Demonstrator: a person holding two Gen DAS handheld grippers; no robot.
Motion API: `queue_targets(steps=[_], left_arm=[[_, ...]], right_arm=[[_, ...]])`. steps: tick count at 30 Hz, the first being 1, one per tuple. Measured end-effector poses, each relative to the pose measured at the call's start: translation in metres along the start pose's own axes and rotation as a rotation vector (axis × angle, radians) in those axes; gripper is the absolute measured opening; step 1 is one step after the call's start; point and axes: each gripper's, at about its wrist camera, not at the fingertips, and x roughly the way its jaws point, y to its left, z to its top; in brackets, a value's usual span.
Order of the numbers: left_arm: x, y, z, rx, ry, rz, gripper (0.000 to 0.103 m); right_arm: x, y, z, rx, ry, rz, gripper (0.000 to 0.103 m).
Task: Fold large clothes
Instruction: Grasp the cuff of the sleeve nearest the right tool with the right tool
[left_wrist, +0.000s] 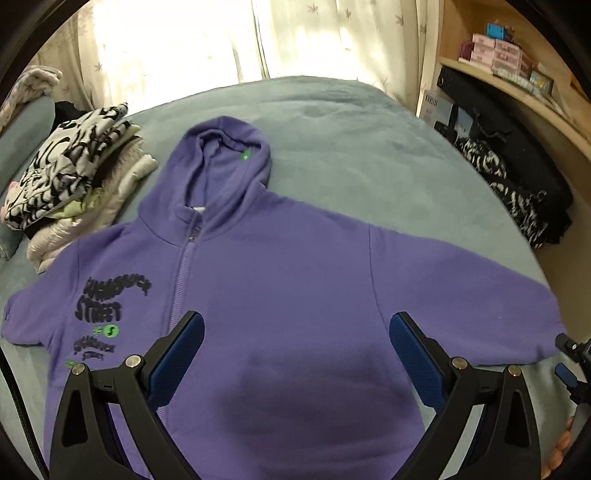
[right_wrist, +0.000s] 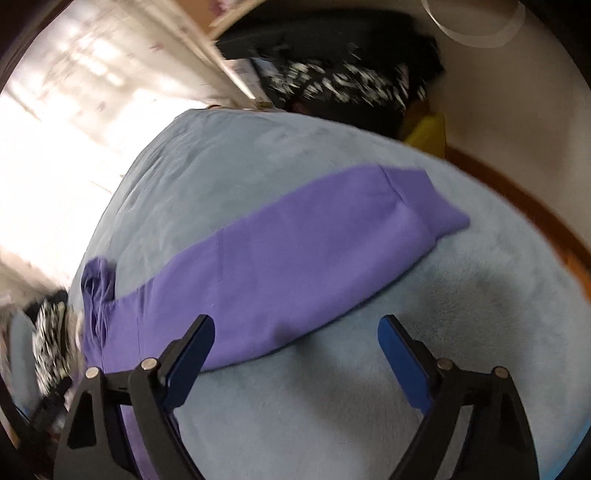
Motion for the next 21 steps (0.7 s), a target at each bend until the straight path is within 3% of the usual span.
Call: queue_targets(steps=[3,7,8,10,11,12,16,21], left_arm=[[0.018,-0.008,-0.004,0.018,0.018,-0.001,0.1],[0.032,-0.014,-0.008,0.039,0.03,-0.004,0.099],[0.032,-0.013,-0.008,0.038,0.032,-0.016,0.099],[0.03,-0.008,-0.009,0.032,0.023,-0.048,0.098],[0.028,-0.006,-0.01,0.033,0.013,-0.058,0.098],[0.024,-0.004,-0.01,0.036,-0.002,-0.065,0.098],[0.011,0.01,-0.01,0.037,-0.015,-0.067,0.098],[0.001,0.043,-0.009,-0.037,0.042,-0.09,0.097]], right_arm=[[0.021,-0.015,0.005,0.08,0.022,0.013,0.079],[0.031,-0.021,0.012,0.124,-0.023,0.022,0.076],[0.033,-0.02,0.014,0.131,-0.029,0.022,0.07],[0.039,-0.019,0.02,0.144,-0.033,0.002,0.046],[0.042,-0.018,0.022,0.145,-0.035,-0.009,0.024],[0.041,-0.017,0.023,0.147,-0.042,0.0,0.015],[0.016,0.02,0.023,0.045,-0.158,0.013,0.011],[-0.019,0.115,0.006,-0.174,-0.247,0.139,0.01]])
